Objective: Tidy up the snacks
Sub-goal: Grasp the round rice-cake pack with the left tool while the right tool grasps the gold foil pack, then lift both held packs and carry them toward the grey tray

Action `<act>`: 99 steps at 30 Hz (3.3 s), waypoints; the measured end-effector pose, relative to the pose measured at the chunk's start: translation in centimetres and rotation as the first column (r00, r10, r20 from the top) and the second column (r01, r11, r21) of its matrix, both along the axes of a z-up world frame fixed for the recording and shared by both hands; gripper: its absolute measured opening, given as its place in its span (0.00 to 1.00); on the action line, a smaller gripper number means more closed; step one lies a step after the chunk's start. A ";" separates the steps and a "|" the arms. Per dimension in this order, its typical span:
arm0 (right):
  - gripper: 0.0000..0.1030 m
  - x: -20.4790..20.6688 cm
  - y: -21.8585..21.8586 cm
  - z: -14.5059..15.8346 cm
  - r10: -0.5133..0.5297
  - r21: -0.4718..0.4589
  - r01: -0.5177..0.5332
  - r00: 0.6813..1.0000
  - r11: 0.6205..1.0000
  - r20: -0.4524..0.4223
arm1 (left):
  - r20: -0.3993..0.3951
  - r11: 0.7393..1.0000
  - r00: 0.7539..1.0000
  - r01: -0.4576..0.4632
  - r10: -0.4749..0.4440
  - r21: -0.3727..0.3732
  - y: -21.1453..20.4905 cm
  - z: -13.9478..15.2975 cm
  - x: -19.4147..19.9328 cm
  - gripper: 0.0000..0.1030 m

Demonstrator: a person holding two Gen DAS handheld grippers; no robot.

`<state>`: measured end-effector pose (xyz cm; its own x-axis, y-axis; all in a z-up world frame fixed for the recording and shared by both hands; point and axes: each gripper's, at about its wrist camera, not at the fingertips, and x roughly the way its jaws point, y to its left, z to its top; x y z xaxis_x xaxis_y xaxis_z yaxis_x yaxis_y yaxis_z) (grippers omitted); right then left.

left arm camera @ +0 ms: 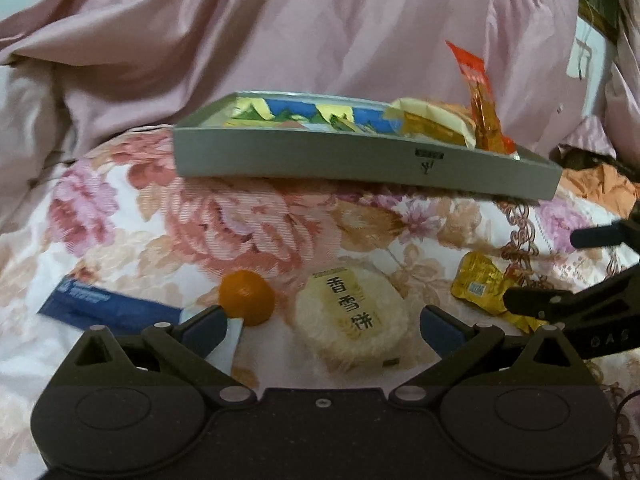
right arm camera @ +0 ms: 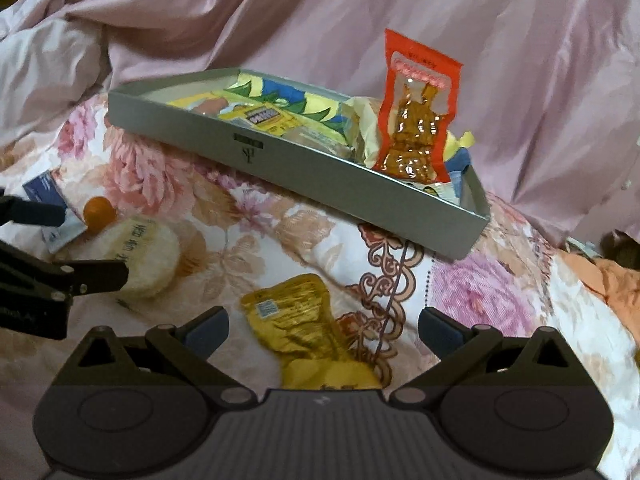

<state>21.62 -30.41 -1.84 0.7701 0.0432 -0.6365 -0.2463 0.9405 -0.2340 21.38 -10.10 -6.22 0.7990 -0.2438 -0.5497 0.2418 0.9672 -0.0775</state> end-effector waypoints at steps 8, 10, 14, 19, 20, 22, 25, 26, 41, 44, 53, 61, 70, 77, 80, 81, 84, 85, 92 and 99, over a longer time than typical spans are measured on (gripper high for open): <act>0.98 2.6 -2.2 -1.5 0.111 0.087 -0.102 0.989 0.991 -0.102 | -0.099 0.995 0.990 0.098 -0.098 -0.005 -1.0 -1.4 2.9 0.99; 0.92 3.0 -2.5 -1.8 0.124 0.130 -0.107 0.984 0.986 -0.131 | -0.113 0.995 0.988 0.103 -0.104 -0.013 -1.1 -1.5 3.3 0.99; 0.85 3.4 -2.1 -2.3 0.150 0.145 -0.128 0.977 0.981 -0.152 | -0.111 0.994 0.988 0.106 -0.106 -0.003 -1.6 -1.4 3.7 0.98; 0.79 3.9 -2.2 -3.0 0.120 0.142 -0.094 0.974 0.985 -0.190 | -0.116 0.998 0.991 0.061 -0.060 0.001 -1.9 -1.3 4.6 0.93; 0.79 4.0 -2.4 -3.1 0.108 0.158 -0.077 0.974 0.984 -0.199 | -0.113 0.999 0.992 0.048 -0.047 0.004 -2.0 -1.4 4.7 0.93; 0.76 4.1 -2.6 -3.2 0.090 0.179 -0.052 0.974 0.983 -0.208 | -0.109 0.999 0.994 0.035 -0.033 0.019 -2.2 -1.4 4.7 0.92; 0.73 3.9 -2.6 -3.1 0.081 0.178 -0.044 0.975 0.983 -0.209 | -0.094 0.998 0.995 0.023 -0.017 0.061 -2.7 -1.5 4.4 0.84; 0.71 3.8 -2.5 -3.1 0.081 0.174 -0.045 0.975 0.984 -0.208 | -0.088 0.997 0.996 0.014 -0.008 0.074 -2.8 -1.5 4.3 0.79; 0.52 1.9 0.0 -3.2 0.233 0.187 -0.199 0.955 0.962 -0.184 | -0.140 0.997 0.990 0.008 0.003 0.081 -1.6 -0.9 -0.9 0.72; 0.51 1.2 0.5 -3.1 0.277 0.231 -0.230 0.940 0.945 -0.198 | -0.158 0.998 0.987 -0.025 0.034 0.058 -0.2 -0.7 -2.5 0.72; 0.60 -2.1 4.1 -3.3 0.372 0.164 -0.345 0.910 0.924 -0.182 | -0.155 0.997 0.985 -0.080 0.080 0.009 2.9 -1.0 -6.5 0.72; 0.66 -1.8 3.7 -3.7 0.302 0.187 -0.267 0.933 0.945 -0.196 | -0.118 0.997 0.990 -0.071 0.071 0.001 3.1 -1.6 -6.8 0.73; 0.50 -2.4 4.6 -3.9 0.321 0.144 -0.301 0.935 0.943 -0.149 | -0.100 0.997 0.992 -0.069 0.071 0.023 2.8 -1.8 -6.9 0.73; 0.47 -5.2 7.5 -4.3 0.413 -0.154 -0.410 0.911 0.899 -0.013 | -0.086 0.997 0.993 -0.073 0.075 0.025 2.8 -1.8 -7.1 0.72; 0.47 -6.3 8.5 -4.8 0.457 -0.269 -0.434 0.889 0.860 0.030 | -0.080 0.997 0.994 -0.074 0.076 0.029 2.7 -1.8 -7.2 0.72; 0.47 -6.4 8.6 -4.9 0.466 -0.292 -0.436 0.884 0.851 0.040 | -0.079 0.997 0.994 -0.074 0.076 0.030 2.7 -1.8 -7.2 0.72; 0.47 -6.7 8.9 -5.1 0.478 -0.336 -0.432 0.876 0.837 0.064 | -0.074 0.997 0.995 -0.070 0.072 0.029 2.7 -1.8 -7.3 0.72; 0.47 -6.7 8.9 -5.2 0.480 -0.348 -0.429 0.874 0.834 0.072 | -0.072 0.997 0.995 -0.068 0.070 0.028 2.7 -1.8 -7.3 0.72; 0.47 -6.5 8.6 -4.7 0.475 -0.338 -0.419 0.874 0.842 0.100 | -0.020 0.996 0.996 -0.086 0.086 0.040 2.6 -1.6 -7.9 0.72; 0.48 -6.2 7.8 -3.5 0.423 -0.321 -0.348 0.884 0.881 0.201 | 0.060 0.991 0.990 -0.127 0.125 0.032 2.7 -0.9 -8.5 0.72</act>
<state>15.40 -22.61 -5.33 0.8646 0.2277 -0.4478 -0.4718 0.6744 -0.5680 12.87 -7.40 -7.09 0.8527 -0.1206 -0.5084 0.1212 0.9921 -0.0320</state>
